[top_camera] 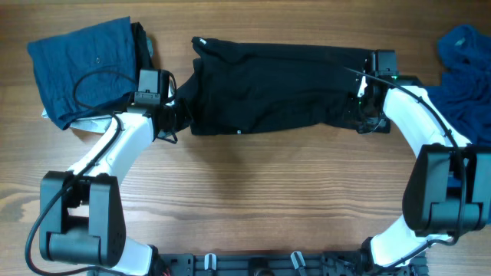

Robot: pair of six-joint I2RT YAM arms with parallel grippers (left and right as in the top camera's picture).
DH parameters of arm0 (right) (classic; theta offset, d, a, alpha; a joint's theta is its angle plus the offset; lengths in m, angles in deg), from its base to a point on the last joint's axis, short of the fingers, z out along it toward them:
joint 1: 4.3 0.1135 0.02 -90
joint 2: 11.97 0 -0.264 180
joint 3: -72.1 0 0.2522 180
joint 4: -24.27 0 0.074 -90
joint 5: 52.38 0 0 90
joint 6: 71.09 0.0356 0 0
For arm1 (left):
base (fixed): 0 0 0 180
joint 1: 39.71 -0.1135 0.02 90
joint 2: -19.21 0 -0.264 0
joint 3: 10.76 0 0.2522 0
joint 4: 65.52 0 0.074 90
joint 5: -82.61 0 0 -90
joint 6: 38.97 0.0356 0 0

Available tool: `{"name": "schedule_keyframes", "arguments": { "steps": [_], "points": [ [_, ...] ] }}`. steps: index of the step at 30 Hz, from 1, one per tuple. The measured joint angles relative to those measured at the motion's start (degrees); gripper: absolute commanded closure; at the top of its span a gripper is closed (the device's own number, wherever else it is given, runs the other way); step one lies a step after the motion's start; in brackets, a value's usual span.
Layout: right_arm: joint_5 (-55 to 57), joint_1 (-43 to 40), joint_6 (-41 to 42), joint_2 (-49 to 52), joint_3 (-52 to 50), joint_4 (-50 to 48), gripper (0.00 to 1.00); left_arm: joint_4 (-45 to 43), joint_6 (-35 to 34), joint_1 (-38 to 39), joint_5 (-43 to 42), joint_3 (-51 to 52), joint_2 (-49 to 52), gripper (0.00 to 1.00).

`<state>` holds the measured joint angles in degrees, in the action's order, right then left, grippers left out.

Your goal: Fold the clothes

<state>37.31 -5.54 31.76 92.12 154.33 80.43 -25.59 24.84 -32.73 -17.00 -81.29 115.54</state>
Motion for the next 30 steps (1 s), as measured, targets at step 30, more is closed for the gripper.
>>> {"name": "schedule_keyframes", "arguments": {
  "steps": [30],
  "points": [
    [2.47,-15.21,-2.27,2.05,-7.58,-11.69,0.59,-4.35,1.92,0.04,0.55,-0.20,8.61,0.96]
  ]
}}
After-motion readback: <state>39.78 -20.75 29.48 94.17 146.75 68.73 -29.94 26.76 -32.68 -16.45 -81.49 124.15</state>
